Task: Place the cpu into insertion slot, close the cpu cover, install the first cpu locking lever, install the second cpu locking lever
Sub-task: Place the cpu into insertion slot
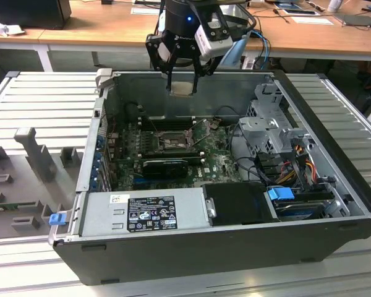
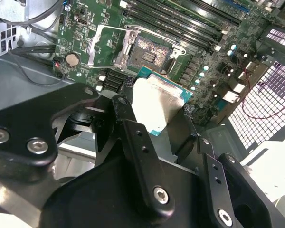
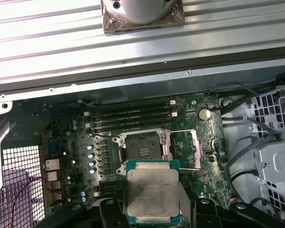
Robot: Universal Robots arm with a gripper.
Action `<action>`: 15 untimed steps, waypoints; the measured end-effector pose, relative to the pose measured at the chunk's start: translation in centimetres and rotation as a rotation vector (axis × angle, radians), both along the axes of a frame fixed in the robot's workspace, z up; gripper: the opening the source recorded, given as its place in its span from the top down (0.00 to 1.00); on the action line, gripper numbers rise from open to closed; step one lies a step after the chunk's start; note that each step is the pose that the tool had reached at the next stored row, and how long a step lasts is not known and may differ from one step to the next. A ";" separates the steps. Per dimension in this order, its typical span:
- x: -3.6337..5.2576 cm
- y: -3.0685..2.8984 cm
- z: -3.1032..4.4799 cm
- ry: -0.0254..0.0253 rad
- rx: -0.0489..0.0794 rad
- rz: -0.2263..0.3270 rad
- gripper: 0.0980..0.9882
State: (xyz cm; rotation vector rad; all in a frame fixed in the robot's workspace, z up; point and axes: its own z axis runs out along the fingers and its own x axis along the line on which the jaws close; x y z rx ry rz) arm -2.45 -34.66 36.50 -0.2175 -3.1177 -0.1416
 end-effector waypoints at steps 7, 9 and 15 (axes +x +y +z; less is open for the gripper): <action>0.00 0.00 0.00 0.0000 0.000 -0.015 0.52; 0.00 0.00 0.00 0.0000 0.000 -0.018 0.52; 0.00 0.00 0.00 0.0000 0.000 -0.033 0.52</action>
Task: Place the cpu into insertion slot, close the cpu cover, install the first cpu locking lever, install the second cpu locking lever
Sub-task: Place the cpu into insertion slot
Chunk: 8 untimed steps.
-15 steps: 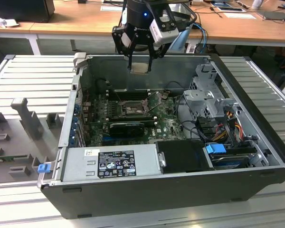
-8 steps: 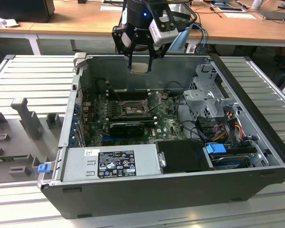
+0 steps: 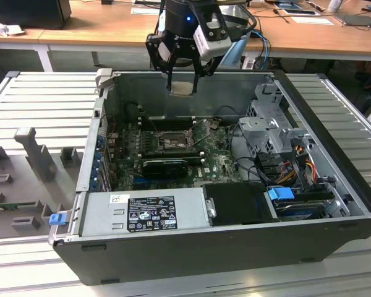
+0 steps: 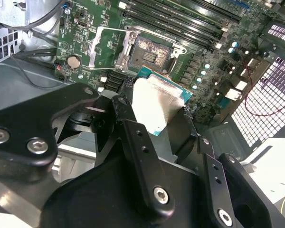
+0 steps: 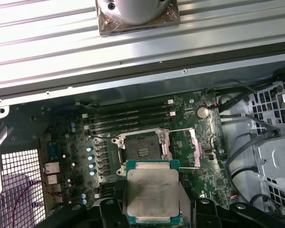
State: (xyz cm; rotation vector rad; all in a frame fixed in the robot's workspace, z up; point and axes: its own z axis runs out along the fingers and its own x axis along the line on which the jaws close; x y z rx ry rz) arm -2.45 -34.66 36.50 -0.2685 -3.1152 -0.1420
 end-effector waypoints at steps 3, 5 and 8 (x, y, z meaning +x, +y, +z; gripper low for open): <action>0.00 0.00 0.00 0.0000 0.000 -0.008 0.52; 0.00 0.00 0.00 0.0000 0.000 -0.014 0.52; 0.00 0.00 0.00 0.0000 0.000 -0.024 0.52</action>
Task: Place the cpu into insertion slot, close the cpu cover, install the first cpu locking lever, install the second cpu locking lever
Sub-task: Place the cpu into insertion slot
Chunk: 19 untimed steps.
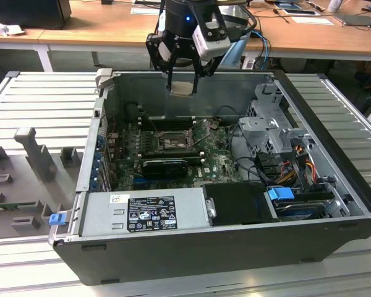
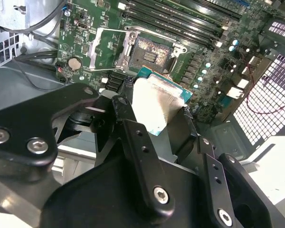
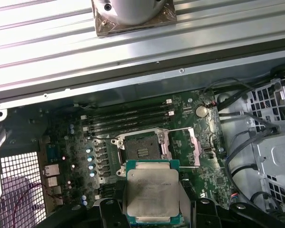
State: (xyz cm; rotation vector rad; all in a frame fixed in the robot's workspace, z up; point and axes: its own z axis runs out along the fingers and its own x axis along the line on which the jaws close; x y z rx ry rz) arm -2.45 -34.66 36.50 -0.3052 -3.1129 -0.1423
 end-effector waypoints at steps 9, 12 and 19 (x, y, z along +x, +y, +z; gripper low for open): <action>0.00 0.00 0.00 -0.0001 0.000 -0.026 0.52; 0.00 0.00 0.00 0.0000 0.000 -0.034 0.52; 0.00 0.00 0.00 0.0000 0.000 -0.056 0.52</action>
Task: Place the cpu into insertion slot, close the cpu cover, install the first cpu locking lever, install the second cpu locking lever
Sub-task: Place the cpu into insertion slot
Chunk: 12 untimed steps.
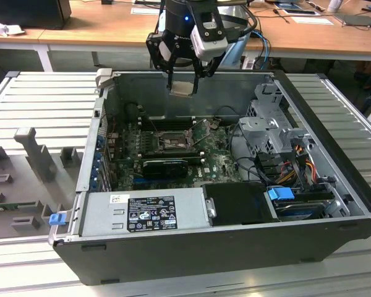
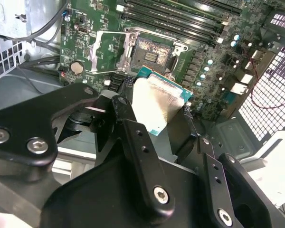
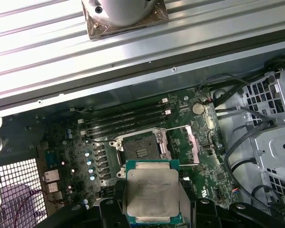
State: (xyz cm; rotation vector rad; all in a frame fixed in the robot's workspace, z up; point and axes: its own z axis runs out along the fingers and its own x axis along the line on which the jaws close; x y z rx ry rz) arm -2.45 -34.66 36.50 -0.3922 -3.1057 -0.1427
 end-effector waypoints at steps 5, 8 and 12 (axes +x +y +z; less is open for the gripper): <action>-0.01 0.00 -0.03 0.0000 0.000 -0.022 0.52; -0.01 0.00 -0.05 0.0000 0.000 -0.053 0.52; -0.01 0.00 -0.22 0.0005 0.000 -0.093 0.52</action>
